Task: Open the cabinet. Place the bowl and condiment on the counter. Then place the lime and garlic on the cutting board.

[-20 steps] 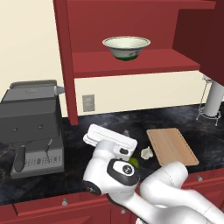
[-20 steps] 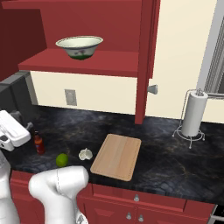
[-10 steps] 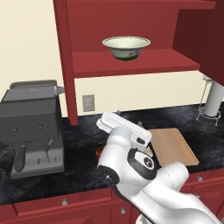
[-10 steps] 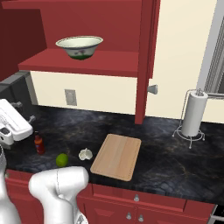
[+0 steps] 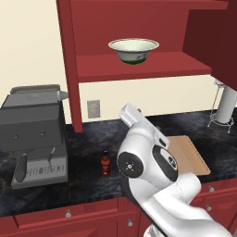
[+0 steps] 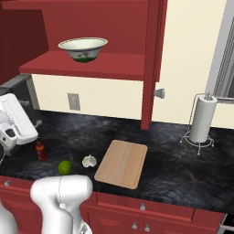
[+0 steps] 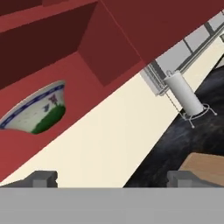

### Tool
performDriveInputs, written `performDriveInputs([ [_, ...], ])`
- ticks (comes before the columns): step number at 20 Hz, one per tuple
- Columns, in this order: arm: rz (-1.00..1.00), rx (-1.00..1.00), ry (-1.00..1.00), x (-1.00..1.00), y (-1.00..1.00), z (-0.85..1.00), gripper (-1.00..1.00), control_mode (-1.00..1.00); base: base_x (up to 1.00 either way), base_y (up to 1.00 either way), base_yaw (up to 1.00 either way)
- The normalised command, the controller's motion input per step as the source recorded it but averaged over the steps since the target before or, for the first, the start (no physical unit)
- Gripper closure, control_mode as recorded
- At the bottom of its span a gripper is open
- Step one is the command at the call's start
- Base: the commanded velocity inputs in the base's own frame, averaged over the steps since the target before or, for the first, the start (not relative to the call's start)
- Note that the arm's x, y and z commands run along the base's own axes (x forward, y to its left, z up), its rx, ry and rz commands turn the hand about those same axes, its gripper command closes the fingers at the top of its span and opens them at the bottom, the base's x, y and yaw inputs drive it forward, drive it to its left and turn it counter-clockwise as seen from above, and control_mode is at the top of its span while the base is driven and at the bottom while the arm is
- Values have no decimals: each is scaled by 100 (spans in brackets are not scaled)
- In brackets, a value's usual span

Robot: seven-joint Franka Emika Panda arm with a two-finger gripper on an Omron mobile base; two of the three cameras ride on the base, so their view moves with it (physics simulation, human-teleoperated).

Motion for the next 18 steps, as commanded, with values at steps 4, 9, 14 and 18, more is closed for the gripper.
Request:
performDriveInputs([
  [4, 0, 27, 0, 0, -10, 32, -100, -100, 0, 0, 0],
  [9, 0, 28, -1, 0, -7, 28, -100, -100, 0, 0, 0],
  [14, 0, 26, -2, 0, -5, 31, -100, -100, 0, 0, 0],
  [18, 0, 21, -3, 1, -19, 35, -100, -100, 0, 0, 0],
])
